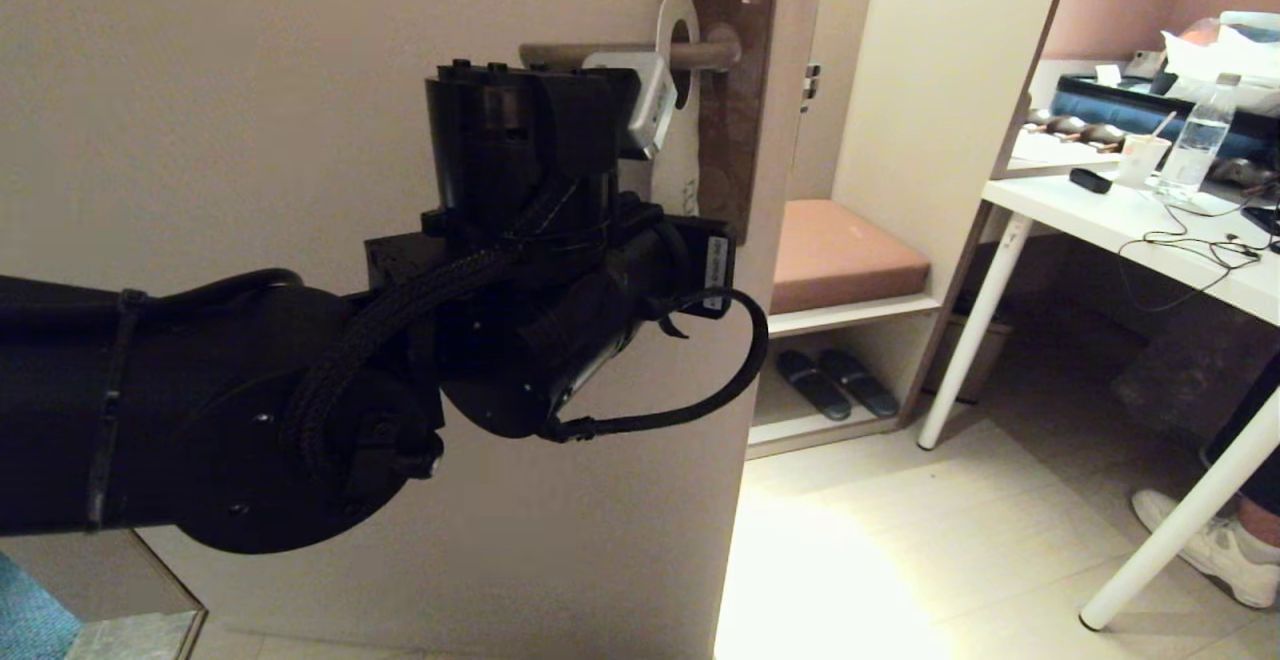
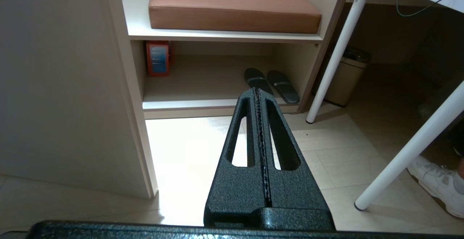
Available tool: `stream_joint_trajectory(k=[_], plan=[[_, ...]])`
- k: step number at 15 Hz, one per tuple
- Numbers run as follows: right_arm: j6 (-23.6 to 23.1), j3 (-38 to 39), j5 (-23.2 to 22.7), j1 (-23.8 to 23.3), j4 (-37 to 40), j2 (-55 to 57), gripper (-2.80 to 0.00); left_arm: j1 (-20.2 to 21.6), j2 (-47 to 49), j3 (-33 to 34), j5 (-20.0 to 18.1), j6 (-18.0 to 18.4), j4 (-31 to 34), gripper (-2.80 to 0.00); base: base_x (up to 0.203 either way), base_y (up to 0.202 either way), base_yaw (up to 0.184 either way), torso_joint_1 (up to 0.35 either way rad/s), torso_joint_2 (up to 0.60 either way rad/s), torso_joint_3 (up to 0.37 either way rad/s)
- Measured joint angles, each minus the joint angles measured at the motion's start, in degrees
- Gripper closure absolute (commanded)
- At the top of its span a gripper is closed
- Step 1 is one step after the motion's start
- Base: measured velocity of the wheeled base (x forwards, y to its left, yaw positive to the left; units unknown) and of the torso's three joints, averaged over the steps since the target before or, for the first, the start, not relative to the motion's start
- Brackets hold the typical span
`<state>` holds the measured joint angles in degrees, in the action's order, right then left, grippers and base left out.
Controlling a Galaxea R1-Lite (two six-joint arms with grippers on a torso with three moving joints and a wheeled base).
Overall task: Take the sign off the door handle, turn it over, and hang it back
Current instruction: Hang the sign back with the other side facing out
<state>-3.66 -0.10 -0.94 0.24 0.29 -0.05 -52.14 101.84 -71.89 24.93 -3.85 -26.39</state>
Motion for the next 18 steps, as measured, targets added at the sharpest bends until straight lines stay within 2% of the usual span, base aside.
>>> stream_joint_trajectory(k=[5, 6, 18], plan=[[0.04, 0.00, 0.00, -0.02, -0.02, 0.00, 0.00, -0.15, 0.44, 0.00, 0.24, 0.02, 0.01, 0.00, 0.000, 0.000, 0.000, 0.000, 0.00, 0.000], [0.00, 0.00, 0.01, -0.02, 0.00, 0.00, 0.00, -0.33, 0.52, 0.00, 0.61, 0.02, 0.01, -2.80, 0.000, 0.000, 0.000, 0.000, 0.00, 0.000], [0.05, 0.00, 0.00, -0.04, 0.00, 0.00, 0.00, -2.04, 0.91, 0.20, 1.75, -0.21, -0.35, -2.80, 0.000, 0.000, 0.000, 0.000, 0.00, 0.000]])
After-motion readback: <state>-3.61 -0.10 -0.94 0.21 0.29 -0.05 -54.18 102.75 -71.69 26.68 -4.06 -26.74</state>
